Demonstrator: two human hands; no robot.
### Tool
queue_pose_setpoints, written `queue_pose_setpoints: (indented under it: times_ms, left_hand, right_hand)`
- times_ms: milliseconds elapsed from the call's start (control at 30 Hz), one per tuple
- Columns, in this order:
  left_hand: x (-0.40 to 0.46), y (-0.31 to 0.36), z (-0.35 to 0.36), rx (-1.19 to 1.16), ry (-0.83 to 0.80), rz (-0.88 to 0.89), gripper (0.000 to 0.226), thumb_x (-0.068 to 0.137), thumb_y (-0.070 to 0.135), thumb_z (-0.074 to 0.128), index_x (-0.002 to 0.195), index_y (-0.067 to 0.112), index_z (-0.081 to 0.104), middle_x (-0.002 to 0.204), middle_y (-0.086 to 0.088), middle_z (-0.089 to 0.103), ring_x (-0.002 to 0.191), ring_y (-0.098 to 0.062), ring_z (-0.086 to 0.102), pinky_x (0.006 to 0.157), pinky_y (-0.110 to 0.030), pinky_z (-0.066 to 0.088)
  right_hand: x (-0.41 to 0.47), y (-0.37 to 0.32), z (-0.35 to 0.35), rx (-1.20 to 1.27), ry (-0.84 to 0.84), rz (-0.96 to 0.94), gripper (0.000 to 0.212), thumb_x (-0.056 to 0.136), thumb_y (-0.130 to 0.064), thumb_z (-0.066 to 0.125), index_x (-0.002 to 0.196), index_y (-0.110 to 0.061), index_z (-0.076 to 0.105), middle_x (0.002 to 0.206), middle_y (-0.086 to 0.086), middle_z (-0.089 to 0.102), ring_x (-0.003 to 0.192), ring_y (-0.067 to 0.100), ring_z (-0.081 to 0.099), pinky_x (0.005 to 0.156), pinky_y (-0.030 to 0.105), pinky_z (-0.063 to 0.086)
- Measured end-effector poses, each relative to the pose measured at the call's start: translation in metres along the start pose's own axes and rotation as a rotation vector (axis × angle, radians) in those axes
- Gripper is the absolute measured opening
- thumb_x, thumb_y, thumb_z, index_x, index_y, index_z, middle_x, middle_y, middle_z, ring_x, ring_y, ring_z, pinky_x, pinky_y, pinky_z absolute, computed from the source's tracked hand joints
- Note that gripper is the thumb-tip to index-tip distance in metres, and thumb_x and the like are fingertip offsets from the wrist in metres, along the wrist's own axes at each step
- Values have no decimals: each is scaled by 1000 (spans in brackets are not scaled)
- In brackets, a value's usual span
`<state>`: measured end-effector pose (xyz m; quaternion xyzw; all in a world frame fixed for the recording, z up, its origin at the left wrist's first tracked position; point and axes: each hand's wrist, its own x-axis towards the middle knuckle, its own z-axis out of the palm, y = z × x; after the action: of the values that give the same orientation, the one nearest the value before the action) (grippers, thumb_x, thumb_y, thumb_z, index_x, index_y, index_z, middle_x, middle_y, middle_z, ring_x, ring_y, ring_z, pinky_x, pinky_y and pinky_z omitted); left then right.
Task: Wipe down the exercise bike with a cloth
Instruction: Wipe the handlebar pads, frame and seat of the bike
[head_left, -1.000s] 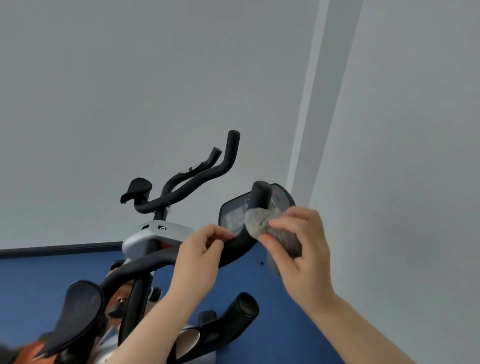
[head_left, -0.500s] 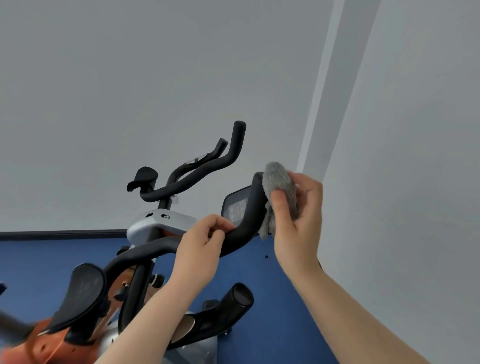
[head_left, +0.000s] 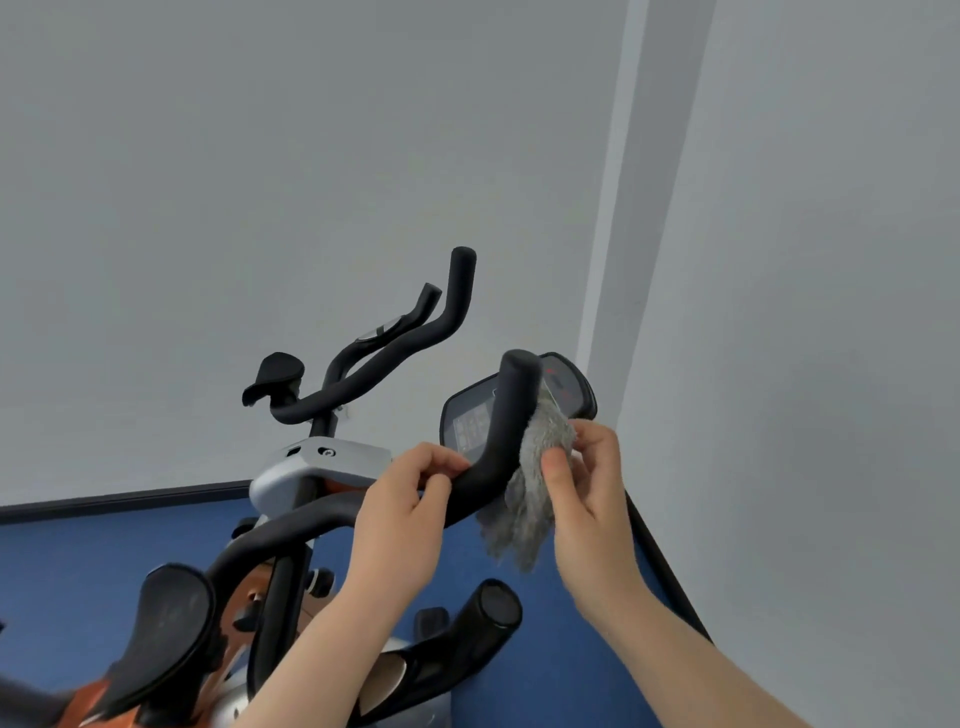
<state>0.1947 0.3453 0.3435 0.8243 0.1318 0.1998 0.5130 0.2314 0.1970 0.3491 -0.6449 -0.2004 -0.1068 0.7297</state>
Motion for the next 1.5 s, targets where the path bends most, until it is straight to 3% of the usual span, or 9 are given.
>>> queue_pose_setpoints:
  times_ms: [167, 367, 433, 600, 933, 1100, 1200, 1300, 1500]
  left_hand:
    - [1, 0, 2, -7, 0, 5, 36, 93, 12, 43, 87, 42, 62, 78, 9, 67, 73, -20, 58, 62, -30, 46]
    - [2, 0, -1, -9, -51, 36, 37, 94, 12, 43, 86, 44, 59, 77, 11, 65, 64, -13, 54, 53, -17, 40]
    - [4, 1, -2, -7, -61, 37, 38, 94, 12, 43, 86, 45, 59, 77, 11, 65, 67, -13, 55, 54, -19, 41]
    - [4, 0, -7, 4, -118, 59, 37, 96, 13, 42, 88, 45, 58, 78, 12, 66, 67, -11, 57, 58, -24, 45]
    - [9, -7, -45, -5, -398, 211, 45, 100, 10, 46, 102, 52, 60, 101, 33, 62, 98, 12, 57, 79, -2, 40]
    - [13, -15, -60, 16, -417, 244, 34, 99, 12, 49, 110, 39, 66, 105, 22, 67, 97, 4, 61, 82, -13, 48]
    - [19, -21, -68, 23, -383, 210, 26, 98, 15, 53, 101, 35, 69, 100, 18, 68, 81, -10, 66, 75, -26, 54]
    - [19, -30, -72, 57, -366, 237, 24, 97, 17, 53, 101, 34, 69, 98, 19, 65, 74, 2, 60, 60, -10, 44]
    - [19, -44, -85, 102, -408, 355, 29, 98, 11, 50, 113, 30, 65, 112, 23, 57, 103, 5, 51, 86, -9, 38]
  right_hand:
    - [40, -37, 10, 101, 139, -193, 11, 96, -29, 51, 105, -34, 49, 97, -25, 60, 87, -1, 61, 73, 13, 48]
    - [15, -26, 6, -1, 111, -67, 11, 98, -30, 51, 100, -41, 51, 98, -8, 64, 84, 18, 65, 72, 37, 53]
    - [33, -49, 1, -95, 163, -197, 20, 95, -30, 53, 102, -48, 53, 102, -10, 62, 86, 14, 64, 73, 30, 52]
    - [54, -79, 19, -558, -128, -279, 26, 97, -27, 55, 120, -37, 62, 113, -8, 56, 99, 14, 59, 83, 34, 54]
    - [14, -67, 35, -867, 193, -458, 24, 89, -22, 69, 113, -22, 68, 109, -7, 39, 88, -1, 47, 74, 5, 41]
    - [-8, -53, 54, -1150, -28, -213, 30, 85, -29, 72, 115, -28, 69, 101, -11, 42, 80, 5, 49, 67, 8, 40]
    - [1, -67, 49, -1057, 180, -273, 29, 81, -28, 76, 110, -29, 72, 100, -12, 44, 79, 1, 47, 65, 1, 34]
    - [3, -75, 58, -1151, 196, -269, 31, 83, -24, 75, 113, -25, 70, 102, -10, 40, 76, 10, 53, 66, 15, 46]
    - [-7, -65, 82, -1335, -121, -23, 29, 89, -28, 67, 118, -31, 64, 104, -11, 38, 80, 10, 50, 68, 15, 36]
